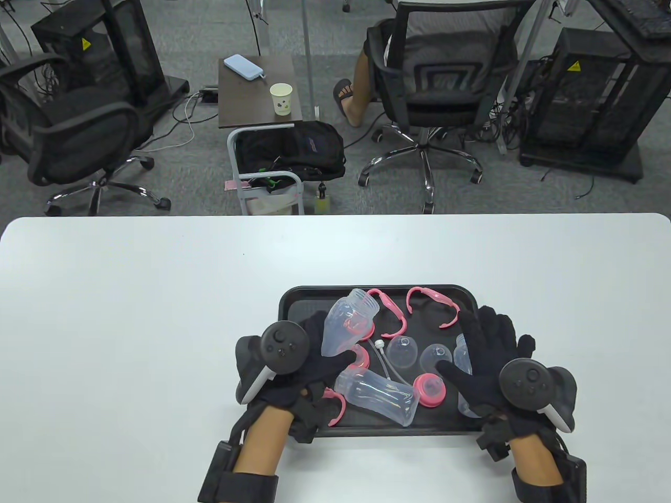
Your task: Assemble baby bottles from components
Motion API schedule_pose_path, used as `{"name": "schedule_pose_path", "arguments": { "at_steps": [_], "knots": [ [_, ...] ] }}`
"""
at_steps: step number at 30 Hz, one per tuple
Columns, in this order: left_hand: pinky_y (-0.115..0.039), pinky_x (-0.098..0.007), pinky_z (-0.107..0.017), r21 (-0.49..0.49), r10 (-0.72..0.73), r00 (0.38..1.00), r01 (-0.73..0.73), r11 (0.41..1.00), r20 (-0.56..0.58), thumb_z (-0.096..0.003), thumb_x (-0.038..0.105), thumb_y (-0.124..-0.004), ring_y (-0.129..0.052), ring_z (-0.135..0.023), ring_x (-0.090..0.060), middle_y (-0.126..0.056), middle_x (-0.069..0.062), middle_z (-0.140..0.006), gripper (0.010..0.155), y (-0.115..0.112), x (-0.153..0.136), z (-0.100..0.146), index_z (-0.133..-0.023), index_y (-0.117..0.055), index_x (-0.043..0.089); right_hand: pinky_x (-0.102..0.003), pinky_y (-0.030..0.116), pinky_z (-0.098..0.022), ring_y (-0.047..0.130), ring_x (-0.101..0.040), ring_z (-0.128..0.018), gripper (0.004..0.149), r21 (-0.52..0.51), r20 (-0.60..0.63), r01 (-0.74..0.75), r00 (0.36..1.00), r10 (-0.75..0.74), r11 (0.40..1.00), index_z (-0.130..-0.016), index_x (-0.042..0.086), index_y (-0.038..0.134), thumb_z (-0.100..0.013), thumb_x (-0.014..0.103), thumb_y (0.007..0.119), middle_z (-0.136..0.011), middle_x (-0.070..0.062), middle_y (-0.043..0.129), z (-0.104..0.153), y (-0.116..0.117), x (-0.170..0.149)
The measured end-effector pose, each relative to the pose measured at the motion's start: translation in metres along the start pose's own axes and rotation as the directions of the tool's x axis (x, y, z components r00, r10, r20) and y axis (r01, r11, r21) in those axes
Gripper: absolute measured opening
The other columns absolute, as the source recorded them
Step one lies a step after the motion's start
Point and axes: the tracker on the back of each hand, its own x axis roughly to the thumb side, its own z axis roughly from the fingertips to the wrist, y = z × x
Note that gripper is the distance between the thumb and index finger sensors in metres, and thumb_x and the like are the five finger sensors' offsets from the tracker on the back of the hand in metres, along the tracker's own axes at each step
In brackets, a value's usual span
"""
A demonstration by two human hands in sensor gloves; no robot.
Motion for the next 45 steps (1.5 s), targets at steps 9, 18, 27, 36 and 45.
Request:
{"name": "schedule_pose_path", "arguments": {
  "at_steps": [9, 18, 27, 36, 45],
  "knots": [
    [-0.084, -0.049, -0.059, 0.006, 0.123, 0.991, -0.123, 0.992, 0.05, -0.0422, 0.072, -0.087, -0.092, -0.083, -0.042, -0.079, -0.01, -0.104, 0.092, -0.027, -0.005, 0.01, -0.114, -0.061, 0.02, -0.085, 0.011, -0.061, 0.023, -0.061, -0.109, 0.094, -0.009, -0.013, -0.009, 1.0, 0.009, 1.0, -0.121, 0.016, 0.035, -0.053, 0.076, 0.062, -0.123, -0.033, 0.026, 0.0, -0.003, -0.002],
    [-0.083, -0.05, -0.059, 0.029, 0.188, 0.98, -0.19, 0.981, 0.07, -0.0423, 0.072, -0.088, -0.091, -0.084, -0.043, -0.079, -0.01, -0.105, 0.092, -0.034, -0.023, 0.015, -0.114, -0.06, 0.02, -0.085, 0.015, -0.062, 0.024, -0.061, -0.109, 0.092, -0.01, -0.027, -0.032, 0.999, 0.031, 0.999, -0.12, 0.015, 0.038, -0.054, 0.074, 0.063, -0.123, -0.031, 0.029, 0.0, -0.005, 0.0],
    [-0.083, -0.05, -0.059, 0.02, 0.265, 0.963, -0.266, 0.964, 0.05, -0.0422, 0.071, -0.088, -0.091, -0.083, -0.043, -0.079, -0.011, -0.104, 0.093, -0.023, -0.042, 0.026, -0.114, -0.061, 0.019, -0.081, 0.035, -0.067, 0.048, -0.06, -0.105, 0.079, -0.048, -0.07, -0.06, 0.996, 0.056, 0.997, -0.114, 0.009, 0.056, -0.057, 0.061, 0.072, -0.118, -0.032, 0.05, -0.021, -0.025, 0.017],
    [-0.083, -0.05, -0.059, 0.021, 0.284, 0.955, -0.287, 0.958, 0.082, -0.0428, 0.071, -0.088, -0.091, -0.083, -0.043, -0.079, -0.011, -0.104, 0.092, -0.018, -0.038, 0.031, -0.114, -0.06, 0.019, -0.072, 0.056, -0.064, 0.076, -0.054, -0.089, 0.066, 0.107, -0.104, -0.289, 0.948, 0.3, 0.951, -0.104, 0.009, 0.071, -0.054, 0.05, 0.084, -0.105, -0.026, 0.075, -0.109, -0.029, 0.035],
    [-0.083, -0.05, -0.059, 0.045, 0.333, 0.941, -0.336, 0.941, 0.051, -0.0435, 0.071, -0.088, -0.09, -0.084, -0.044, -0.079, -0.011, -0.105, 0.092, -0.008, -0.05, 0.034, -0.114, -0.06, 0.019, -0.068, 0.064, -0.062, 0.087, -0.049, -0.081, 0.056, 0.298, -0.187, -0.436, 0.845, 0.5, 0.849, -0.095, 0.011, 0.081, -0.05, 0.043, 0.09, -0.095, -0.02, 0.089, -0.178, 0.025, 0.002]
  ]
}}
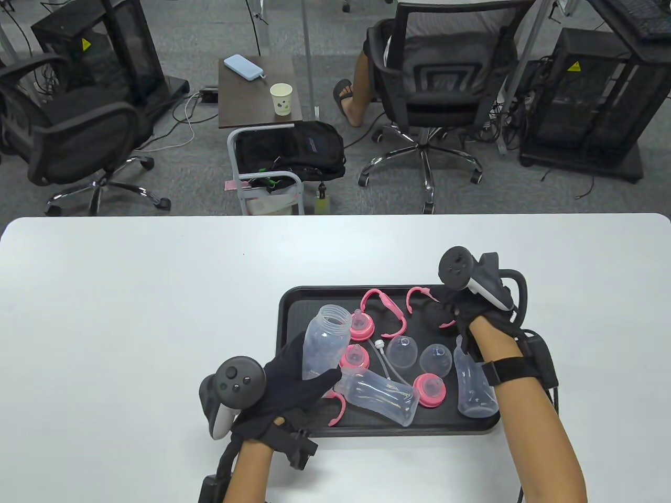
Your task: Assemble baby bottles from components
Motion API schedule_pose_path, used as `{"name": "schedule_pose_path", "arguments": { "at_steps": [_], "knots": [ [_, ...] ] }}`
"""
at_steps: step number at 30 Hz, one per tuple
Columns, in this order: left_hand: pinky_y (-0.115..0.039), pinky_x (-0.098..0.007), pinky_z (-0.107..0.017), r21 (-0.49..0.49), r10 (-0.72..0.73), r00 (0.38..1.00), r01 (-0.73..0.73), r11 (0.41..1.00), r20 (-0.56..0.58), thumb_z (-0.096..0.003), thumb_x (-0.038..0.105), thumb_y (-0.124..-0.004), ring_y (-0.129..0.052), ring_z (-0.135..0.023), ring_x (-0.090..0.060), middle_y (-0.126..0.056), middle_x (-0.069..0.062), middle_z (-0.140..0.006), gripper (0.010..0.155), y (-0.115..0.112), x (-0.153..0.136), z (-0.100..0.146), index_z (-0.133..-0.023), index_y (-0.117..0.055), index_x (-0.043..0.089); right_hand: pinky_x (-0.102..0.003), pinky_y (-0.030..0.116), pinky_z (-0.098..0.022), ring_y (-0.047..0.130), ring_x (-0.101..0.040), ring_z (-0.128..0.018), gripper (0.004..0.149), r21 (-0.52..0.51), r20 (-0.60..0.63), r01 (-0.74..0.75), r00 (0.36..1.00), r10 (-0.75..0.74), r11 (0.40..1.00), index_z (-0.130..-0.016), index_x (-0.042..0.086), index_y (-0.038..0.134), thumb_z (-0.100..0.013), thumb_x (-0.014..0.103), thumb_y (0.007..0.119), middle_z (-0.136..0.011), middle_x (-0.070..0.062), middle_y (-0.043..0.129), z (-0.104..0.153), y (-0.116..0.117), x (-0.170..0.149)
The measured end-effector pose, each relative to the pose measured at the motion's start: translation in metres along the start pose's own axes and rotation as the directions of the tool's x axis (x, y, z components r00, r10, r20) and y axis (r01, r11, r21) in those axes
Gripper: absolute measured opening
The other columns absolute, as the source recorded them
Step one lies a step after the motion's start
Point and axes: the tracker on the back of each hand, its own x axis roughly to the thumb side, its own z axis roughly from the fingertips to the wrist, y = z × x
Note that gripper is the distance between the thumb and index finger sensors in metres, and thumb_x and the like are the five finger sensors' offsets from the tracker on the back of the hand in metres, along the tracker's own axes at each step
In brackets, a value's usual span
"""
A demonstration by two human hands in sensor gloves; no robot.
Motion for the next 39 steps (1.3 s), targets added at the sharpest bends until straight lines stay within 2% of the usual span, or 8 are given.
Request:
{"name": "schedule_pose_path", "arguments": {
  "at_steps": [7, 12, 18, 21, 24, 28, 33, 39],
  "knots": [
    [-0.082, -0.051, -0.059, 0.016, 0.012, 1.0, -0.012, 1.0, -0.017, -0.0434, 0.071, -0.088, -0.09, -0.084, -0.044, -0.078, -0.012, -0.105, 0.092, 0.005, -0.004, 0.0, -0.114, -0.06, 0.019, -0.066, 0.067, -0.061, 0.09, -0.047, -0.079, 0.055, 0.031, 0.023, -0.144, 0.989, 0.143, 0.989, -0.094, 0.012, 0.082, -0.049, 0.042, 0.091, -0.093, -0.018, 0.091, -0.023, 0.028, 0.012],
    [-0.082, -0.051, -0.059, 0.011, 0.004, 1.0, -0.004, 1.0, -0.028, -0.0436, 0.071, -0.088, -0.09, -0.084, -0.044, -0.078, -0.012, -0.105, 0.092, 0.005, -0.006, -0.001, -0.114, -0.06, 0.019, -0.065, 0.069, -0.059, 0.093, -0.045, -0.075, 0.052, 0.057, 0.017, -0.142, 0.99, 0.141, 0.988, -0.09, 0.013, 0.086, -0.048, 0.042, 0.092, -0.087, -0.016, 0.096, -0.031, 0.035, 0.013],
    [-0.082, -0.051, -0.059, 0.009, -0.009, 1.0, 0.01, 1.0, -0.03, -0.0436, 0.071, -0.088, -0.09, -0.084, -0.044, -0.078, -0.012, -0.105, 0.092, 0.005, -0.006, -0.001, -0.114, -0.06, 0.019, -0.062, 0.074, -0.055, 0.098, -0.042, -0.068, 0.047, 0.01, 0.021, -0.151, 0.988, 0.151, 0.989, -0.086, 0.014, 0.089, -0.047, 0.04, 0.094, -0.079, -0.013, 0.101, -0.033, 0.038, 0.013],
    [-0.082, -0.051, -0.059, 0.006, -0.011, 0.999, 0.011, 1.0, -0.03, -0.0434, 0.071, -0.088, -0.09, -0.084, -0.044, -0.078, -0.012, -0.105, 0.092, 0.005, -0.006, -0.001, -0.114, -0.061, 0.019, -0.063, 0.073, -0.056, 0.097, -0.042, -0.07, 0.047, 0.026, 0.016, -0.159, 0.987, 0.159, 0.987, -0.086, 0.015, 0.088, -0.047, 0.04, 0.094, -0.08, -0.012, 0.1, -0.03, 0.035, 0.011],
    [-0.082, -0.051, -0.059, 0.0, -0.01, 1.0, 0.01, 1.0, -0.03, -0.0436, 0.071, -0.088, -0.09, -0.084, -0.044, -0.079, -0.012, -0.104, 0.092, 0.004, -0.006, -0.001, -0.114, -0.061, 0.019, -0.063, 0.073, -0.056, 0.097, -0.042, -0.07, 0.047, -0.018, 0.027, -0.153, 0.988, 0.154, 0.988, -0.087, 0.016, 0.088, -0.047, 0.04, 0.094, -0.081, -0.012, 0.1, -0.024, 0.024, 0.009],
    [-0.082, -0.051, -0.059, -0.003, -0.017, 1.0, 0.017, 1.0, -0.025, -0.0435, 0.071, -0.088, -0.09, -0.084, -0.044, -0.078, -0.012, -0.105, 0.092, 0.003, -0.004, -0.001, -0.114, -0.06, 0.019, -0.063, 0.073, -0.056, 0.097, -0.042, -0.07, 0.047, -0.081, 0.066, -0.145, 0.986, 0.151, 0.986, -0.087, 0.014, 0.088, -0.048, 0.039, 0.093, -0.081, -0.013, 0.099, -0.004, -0.003, 0.012],
    [-0.082, -0.051, -0.059, -0.011, -0.024, 1.0, 0.024, 1.0, -0.013, -0.0436, 0.071, -0.088, -0.09, -0.083, -0.044, -0.079, -0.012, -0.104, 0.092, 0.0, -0.002, -0.001, -0.114, -0.061, 0.019, -0.063, 0.072, -0.057, 0.096, -0.042, -0.071, 0.047, -0.222, 0.135, -0.161, 0.972, 0.194, 0.962, -0.088, 0.015, 0.087, -0.048, 0.039, 0.092, -0.082, -0.013, 0.099, 0.036, -0.043, 0.027],
    [-0.082, -0.05, -0.059, -0.031, -0.052, 0.998, 0.053, 0.998, 0.022, -0.0437, 0.071, -0.087, -0.09, -0.083, -0.044, -0.079, -0.011, -0.104, 0.092, -0.007, 0.008, 0.001, -0.114, -0.061, 0.019, -0.063, 0.071, -0.058, 0.096, -0.043, -0.072, 0.047, -0.351, 0.224, -0.056, 0.964, 0.142, 0.935, -0.089, 0.015, 0.086, -0.049, 0.039, 0.092, -0.083, -0.013, 0.098, 0.089, -0.087, 0.045]
  ]
}}
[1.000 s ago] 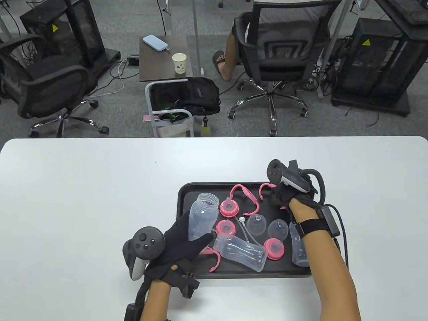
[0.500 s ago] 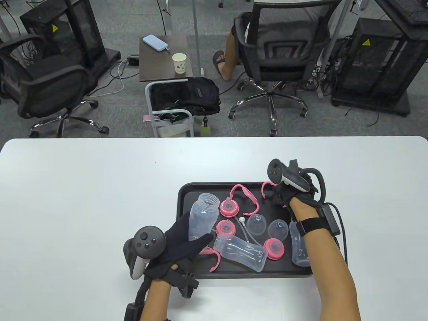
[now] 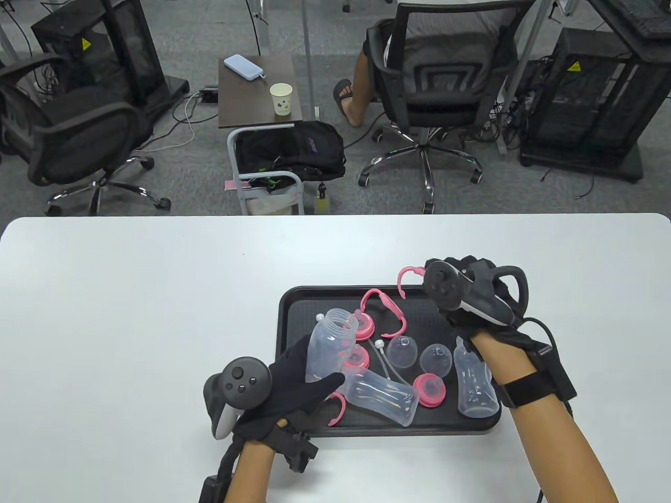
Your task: Assemble baby bottles from components
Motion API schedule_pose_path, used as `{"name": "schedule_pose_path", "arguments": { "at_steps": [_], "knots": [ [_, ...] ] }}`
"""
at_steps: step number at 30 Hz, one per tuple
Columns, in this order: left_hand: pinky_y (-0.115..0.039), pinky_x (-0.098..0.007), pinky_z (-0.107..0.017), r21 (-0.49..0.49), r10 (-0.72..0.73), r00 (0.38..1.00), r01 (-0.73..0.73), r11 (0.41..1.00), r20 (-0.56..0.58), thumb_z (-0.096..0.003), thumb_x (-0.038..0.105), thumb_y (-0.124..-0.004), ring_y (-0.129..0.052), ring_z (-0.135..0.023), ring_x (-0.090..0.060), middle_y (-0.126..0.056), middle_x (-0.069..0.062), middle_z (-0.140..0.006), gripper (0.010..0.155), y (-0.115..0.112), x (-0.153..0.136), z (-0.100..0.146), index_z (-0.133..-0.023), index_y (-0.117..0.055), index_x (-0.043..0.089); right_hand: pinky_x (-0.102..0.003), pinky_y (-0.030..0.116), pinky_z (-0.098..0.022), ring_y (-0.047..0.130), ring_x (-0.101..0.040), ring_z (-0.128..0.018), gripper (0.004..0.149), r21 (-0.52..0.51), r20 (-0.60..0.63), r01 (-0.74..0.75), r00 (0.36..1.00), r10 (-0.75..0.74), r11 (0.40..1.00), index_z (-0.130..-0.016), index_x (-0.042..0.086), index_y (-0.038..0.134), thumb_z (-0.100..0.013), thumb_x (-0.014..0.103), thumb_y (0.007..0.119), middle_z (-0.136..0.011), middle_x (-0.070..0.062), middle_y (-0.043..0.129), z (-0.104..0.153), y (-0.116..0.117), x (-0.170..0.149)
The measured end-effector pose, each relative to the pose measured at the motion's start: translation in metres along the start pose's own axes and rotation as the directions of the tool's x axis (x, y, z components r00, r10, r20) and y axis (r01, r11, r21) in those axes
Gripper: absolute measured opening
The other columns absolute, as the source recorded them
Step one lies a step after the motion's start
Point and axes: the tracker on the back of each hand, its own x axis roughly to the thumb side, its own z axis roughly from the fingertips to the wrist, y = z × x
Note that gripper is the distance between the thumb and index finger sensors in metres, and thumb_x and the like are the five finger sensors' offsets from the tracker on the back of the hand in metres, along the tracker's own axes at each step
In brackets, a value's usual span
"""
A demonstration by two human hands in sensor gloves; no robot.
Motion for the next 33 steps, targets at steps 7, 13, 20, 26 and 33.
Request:
{"name": "schedule_pose_path", "arguments": {
  "at_steps": [7, 13, 20, 26, 33],
  "knots": [
    [-0.083, -0.05, -0.059, -0.042, -0.014, 0.999, 0.016, 0.999, 0.032, -0.0437, 0.071, -0.088, -0.09, -0.083, -0.043, -0.079, -0.012, -0.104, 0.092, -0.008, 0.008, 0.001, -0.114, -0.061, 0.019, -0.063, 0.072, -0.057, 0.096, -0.043, -0.072, 0.047, -0.133, 0.088, 0.034, 0.996, -0.023, 0.99, -0.089, 0.014, 0.086, -0.049, 0.039, 0.091, -0.083, -0.013, 0.098, 0.032, -0.055, 0.029],
    [-0.082, -0.051, -0.059, -0.088, -0.047, 0.998, 0.052, 0.995, 0.051, -0.044, 0.071, -0.088, -0.09, -0.084, -0.044, -0.079, -0.012, -0.105, 0.092, -0.018, 0.014, 0.001, -0.114, -0.061, 0.019, -0.063, 0.073, -0.057, 0.097, -0.042, -0.071, 0.047, -0.186, 0.151, 0.078, 0.987, -0.05, 0.98, -0.089, 0.014, 0.086, -0.05, 0.04, 0.091, -0.083, -0.013, 0.098, 0.05, -0.079, 0.051],
    [-0.082, -0.05, -0.059, -0.095, -0.073, 0.995, 0.079, 0.992, 0.064, -0.0438, 0.071, -0.088, -0.09, -0.084, -0.044, -0.078, -0.011, -0.105, 0.092, -0.021, 0.019, 0.002, -0.114, -0.061, 0.019, -0.063, 0.073, -0.057, 0.096, -0.043, -0.072, 0.047, -0.155, 0.22, 0.117, 0.972, -0.081, 0.981, -0.09, 0.015, 0.086, -0.05, 0.04, 0.091, -0.083, -0.013, 0.098, 0.06, -0.077, 0.074],
    [-0.082, -0.05, -0.059, -0.079, -0.043, 0.997, 0.048, 0.996, 0.065, -0.0438, 0.071, -0.088, -0.089, -0.084, -0.044, -0.078, -0.01, -0.105, 0.092, -0.019, 0.017, 0.002, -0.114, -0.06, 0.02, -0.063, 0.073, -0.056, 0.097, -0.042, -0.071, 0.047, -0.08, 0.258, 0.206, 0.949, -0.179, 0.975, -0.09, 0.014, 0.086, -0.051, 0.04, 0.09, -0.083, -0.013, 0.098, 0.063, -0.068, 0.087],
    [-0.082, -0.05, -0.06, -0.068, -0.028, 0.997, 0.033, 0.997, 0.066, -0.0438, 0.071, -0.088, -0.089, -0.085, -0.044, -0.077, -0.01, -0.106, 0.092, -0.017, 0.016, 0.002, -0.115, -0.06, 0.02, -0.063, 0.073, -0.056, 0.097, -0.042, -0.07, 0.047, -0.036, 0.287, 0.196, 0.941, -0.178, 0.98, -0.09, 0.014, 0.086, -0.051, 0.04, 0.09, -0.082, -0.014, 0.098, 0.071, -0.061, 0.094]
  ]
}}
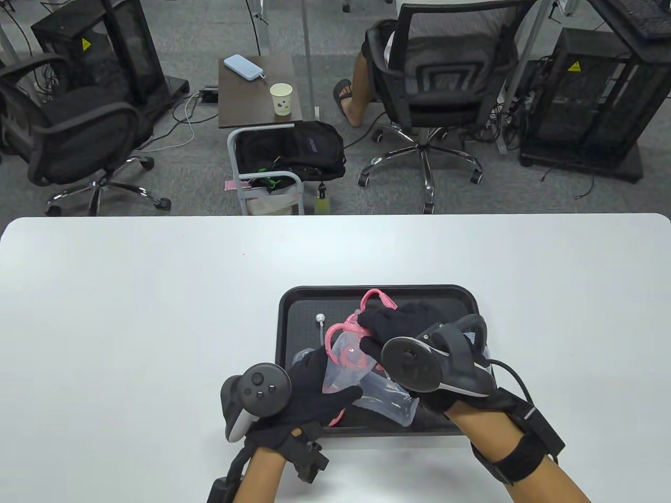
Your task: Assemble baby bottles from components
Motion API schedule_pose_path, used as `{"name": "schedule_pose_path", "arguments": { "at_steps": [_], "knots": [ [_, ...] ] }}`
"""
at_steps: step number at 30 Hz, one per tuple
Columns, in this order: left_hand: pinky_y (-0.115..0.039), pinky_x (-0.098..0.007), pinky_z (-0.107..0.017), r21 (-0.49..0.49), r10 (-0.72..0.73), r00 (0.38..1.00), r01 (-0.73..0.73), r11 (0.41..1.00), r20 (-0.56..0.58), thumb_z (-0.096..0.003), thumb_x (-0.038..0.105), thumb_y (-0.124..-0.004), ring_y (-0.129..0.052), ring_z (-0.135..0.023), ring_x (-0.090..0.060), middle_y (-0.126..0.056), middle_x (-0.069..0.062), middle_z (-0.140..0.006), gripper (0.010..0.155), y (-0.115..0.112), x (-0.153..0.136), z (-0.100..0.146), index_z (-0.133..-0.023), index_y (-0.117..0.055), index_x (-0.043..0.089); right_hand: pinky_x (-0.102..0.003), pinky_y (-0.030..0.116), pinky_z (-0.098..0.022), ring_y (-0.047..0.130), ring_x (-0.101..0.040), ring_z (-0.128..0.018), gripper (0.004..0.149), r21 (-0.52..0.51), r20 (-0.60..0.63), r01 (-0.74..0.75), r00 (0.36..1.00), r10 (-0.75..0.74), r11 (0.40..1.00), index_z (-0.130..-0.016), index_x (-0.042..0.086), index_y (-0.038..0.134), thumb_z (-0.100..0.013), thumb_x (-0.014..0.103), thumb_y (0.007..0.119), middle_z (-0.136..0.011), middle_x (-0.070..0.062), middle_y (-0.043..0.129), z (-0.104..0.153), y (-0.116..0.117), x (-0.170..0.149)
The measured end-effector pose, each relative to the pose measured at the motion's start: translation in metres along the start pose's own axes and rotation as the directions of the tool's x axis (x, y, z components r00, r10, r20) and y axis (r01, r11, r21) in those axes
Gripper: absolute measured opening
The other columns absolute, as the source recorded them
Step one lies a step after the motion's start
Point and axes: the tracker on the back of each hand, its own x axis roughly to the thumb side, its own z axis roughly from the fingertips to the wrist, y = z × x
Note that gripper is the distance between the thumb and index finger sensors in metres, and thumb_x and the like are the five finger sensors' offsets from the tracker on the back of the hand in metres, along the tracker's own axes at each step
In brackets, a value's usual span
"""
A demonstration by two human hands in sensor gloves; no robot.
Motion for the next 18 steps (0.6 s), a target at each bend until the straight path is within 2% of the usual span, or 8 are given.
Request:
{"name": "schedule_pose_path", "arguments": {
  "at_steps": [4, 7, 13, 16, 18],
  "knots": [
    [-0.082, -0.05, -0.059, 0.009, 0.002, 1.0, -0.002, 1.0, -0.004, -0.0436, 0.071, -0.088, -0.09, -0.084, -0.044, -0.078, -0.012, -0.105, 0.092, 0.0, 0.0, 0.0, -0.114, -0.06, 0.019, -0.063, 0.074, -0.056, 0.098, -0.042, -0.07, 0.047, -0.002, 0.002, -0.022, 1.0, 0.022, 1.0, -0.09, 0.014, 0.085, -0.051, 0.04, 0.089, -0.082, -0.014, 0.098, 0.004, 0.002, 0.001],
    [-0.084, -0.049, -0.057, 0.059, 0.01, 1.0, -0.011, 0.998, 0.016, -0.0413, 0.072, -0.09, -0.092, -0.081, -0.043, -0.081, -0.01, -0.103, 0.092, 0.0, 0.001, 0.001, -0.113, -0.063, 0.02, -0.062, 0.075, -0.055, 0.099, -0.041, -0.068, 0.047, -0.034, 0.019, -0.028, 0.999, 0.029, 0.999, -0.09, 0.013, 0.085, -0.051, 0.04, 0.09, -0.081, -0.014, 0.099, 0.01, 0.005, 0.005],
    [-0.086, -0.049, -0.055, 0.049, 0.006, 1.0, -0.006, 0.999, 0.009, -0.0413, 0.073, -0.09, -0.094, -0.079, -0.043, -0.083, -0.011, -0.101, 0.092, -0.001, 0.0, 0.001, -0.112, -0.065, 0.019, -0.062, 0.076, -0.053, 0.1, -0.042, -0.067, 0.048, -0.069, 0.033, -0.092, 0.995, 0.095, 0.993, -0.09, 0.013, 0.085, -0.051, 0.041, 0.09, -0.081, -0.013, 0.099, 0.02, 0.01, 0.012],
    [-0.086, -0.048, -0.054, 0.051, 0.003, 1.0, -0.003, 0.999, 0.009, -0.0411, 0.072, -0.09, -0.095, -0.079, -0.043, -0.083, -0.01, -0.101, 0.092, -0.002, 0.001, 0.001, -0.112, -0.066, 0.019, -0.063, 0.076, -0.053, 0.1, -0.042, -0.067, 0.056, -0.079, 0.046, -0.084, 0.995, 0.088, 0.993, -0.091, 0.011, 0.084, -0.051, 0.05, 0.085, -0.083, -0.016, 0.098, 0.026, 0.011, 0.014],
    [-0.086, -0.049, -0.055, 0.053, 0.004, 1.0, -0.005, 0.999, 0.01, -0.0408, 0.072, -0.091, -0.094, -0.079, -0.043, -0.083, -0.01, -0.101, 0.092, -0.002, 0.001, 0.001, -0.112, -0.065, 0.019, -0.063, 0.075, -0.054, 0.099, -0.043, -0.068, 0.057, -0.073, 0.038, -0.068, 0.997, 0.071, 0.995, -0.093, 0.009, 0.083, -0.051, 0.049, 0.086, -0.085, -0.018, 0.096, 0.029, 0.012, 0.014]
  ]
}}
